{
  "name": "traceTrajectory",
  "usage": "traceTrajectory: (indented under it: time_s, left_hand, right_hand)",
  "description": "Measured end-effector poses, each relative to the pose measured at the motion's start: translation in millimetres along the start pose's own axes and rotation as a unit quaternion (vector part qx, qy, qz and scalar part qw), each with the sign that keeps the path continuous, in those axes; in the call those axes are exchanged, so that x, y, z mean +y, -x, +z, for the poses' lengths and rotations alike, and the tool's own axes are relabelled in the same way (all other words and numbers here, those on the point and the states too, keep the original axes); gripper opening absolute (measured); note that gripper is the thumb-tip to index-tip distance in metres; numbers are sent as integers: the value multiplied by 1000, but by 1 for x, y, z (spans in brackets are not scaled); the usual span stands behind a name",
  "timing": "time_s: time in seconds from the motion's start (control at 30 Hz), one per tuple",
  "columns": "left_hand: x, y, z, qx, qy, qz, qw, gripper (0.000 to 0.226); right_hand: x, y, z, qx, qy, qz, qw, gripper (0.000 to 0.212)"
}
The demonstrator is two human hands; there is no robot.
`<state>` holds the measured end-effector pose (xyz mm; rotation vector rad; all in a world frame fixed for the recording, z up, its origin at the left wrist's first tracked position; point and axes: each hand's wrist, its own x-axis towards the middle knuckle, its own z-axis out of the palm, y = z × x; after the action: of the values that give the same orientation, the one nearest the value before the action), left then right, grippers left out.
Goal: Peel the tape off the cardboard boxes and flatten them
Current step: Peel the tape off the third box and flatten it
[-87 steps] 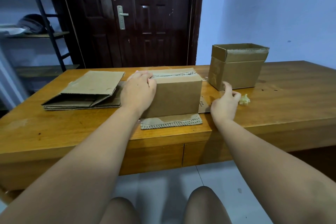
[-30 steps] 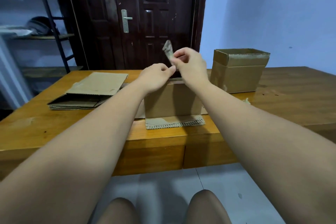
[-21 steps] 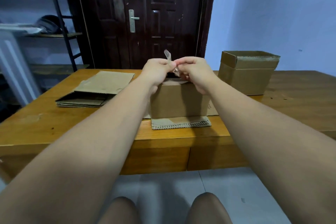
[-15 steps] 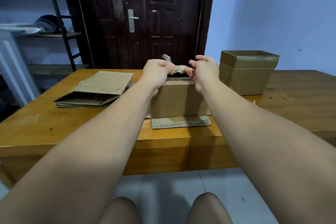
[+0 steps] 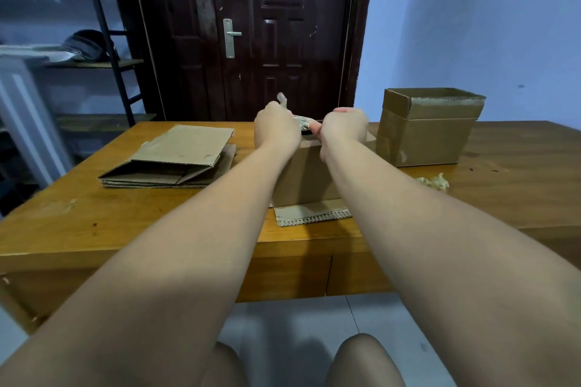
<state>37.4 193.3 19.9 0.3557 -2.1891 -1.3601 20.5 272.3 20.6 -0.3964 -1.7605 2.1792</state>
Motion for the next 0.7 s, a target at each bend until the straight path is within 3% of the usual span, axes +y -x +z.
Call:
traceTrajectory:
  time_s: [0.2,0.5,0.7]
  left_hand:
    - [0,5,3,-117,-31,53,991,33]
    - [-5,-1,4,-69,-92,93,989,7]
    - [7,1,5,-8,-81,40,996,7]
  right_hand:
    - [7,-4,-16,-42,-74,8,996,25]
    - [8,1,-15,-105,-94,0,990,30]
    - [0,12,0,-20,-67,-44,997,24]
